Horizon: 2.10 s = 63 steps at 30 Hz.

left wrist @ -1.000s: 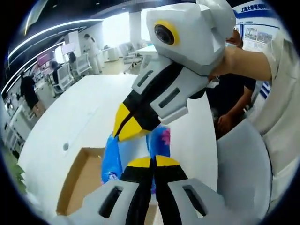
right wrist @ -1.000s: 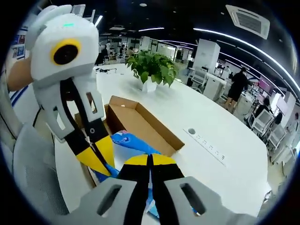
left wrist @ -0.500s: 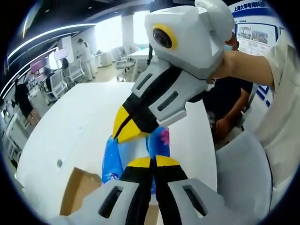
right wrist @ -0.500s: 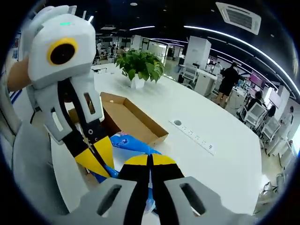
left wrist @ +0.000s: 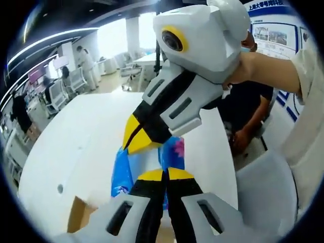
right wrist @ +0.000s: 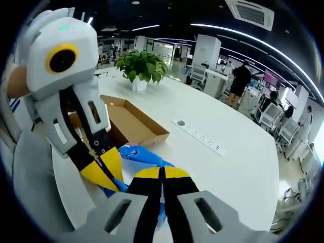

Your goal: Operate the shoe box by opening the lid, removing the specified soft item, and placing it in the target area until the item is outside and the box remains undamaged.

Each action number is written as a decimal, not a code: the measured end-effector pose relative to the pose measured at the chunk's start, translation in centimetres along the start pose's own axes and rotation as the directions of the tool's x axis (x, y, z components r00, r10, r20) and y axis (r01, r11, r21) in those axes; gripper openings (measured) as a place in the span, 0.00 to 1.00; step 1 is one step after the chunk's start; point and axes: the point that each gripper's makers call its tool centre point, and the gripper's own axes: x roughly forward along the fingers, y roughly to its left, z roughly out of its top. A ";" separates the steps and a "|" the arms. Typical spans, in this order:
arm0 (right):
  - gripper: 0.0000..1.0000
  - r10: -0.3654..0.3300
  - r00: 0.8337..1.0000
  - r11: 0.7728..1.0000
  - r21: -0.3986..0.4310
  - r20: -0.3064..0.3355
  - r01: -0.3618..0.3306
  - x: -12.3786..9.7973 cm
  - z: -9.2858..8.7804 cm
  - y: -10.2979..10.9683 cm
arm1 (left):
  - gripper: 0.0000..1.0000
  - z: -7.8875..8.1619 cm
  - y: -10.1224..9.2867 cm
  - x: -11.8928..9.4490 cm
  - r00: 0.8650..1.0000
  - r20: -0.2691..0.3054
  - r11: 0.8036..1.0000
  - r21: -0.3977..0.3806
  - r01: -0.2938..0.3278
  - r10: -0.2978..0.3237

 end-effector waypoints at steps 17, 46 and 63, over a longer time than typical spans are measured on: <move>0.00 -0.011 0.998 1.000 0.013 -0.063 0.012 -0.8 -3.8 -3.2 | 0.00 1.0 -0.4 4.4 1.000 0.001 0.999 0.045 0.015 -0.015; 0.00 -0.102 0.985 0.992 0.055 -0.136 0.111 -2.0 -9.9 -9.4 | 0.00 3.9 -0.3 12.3 0.998 0.068 0.997 0.074 -0.025 0.020; 0.00 -0.117 0.970 0.990 0.049 -0.213 0.130 -1.0 -13.5 -12.8 | 0.00 4.0 0.8 16.7 0.997 0.053 0.991 0.127 0.043 -0.051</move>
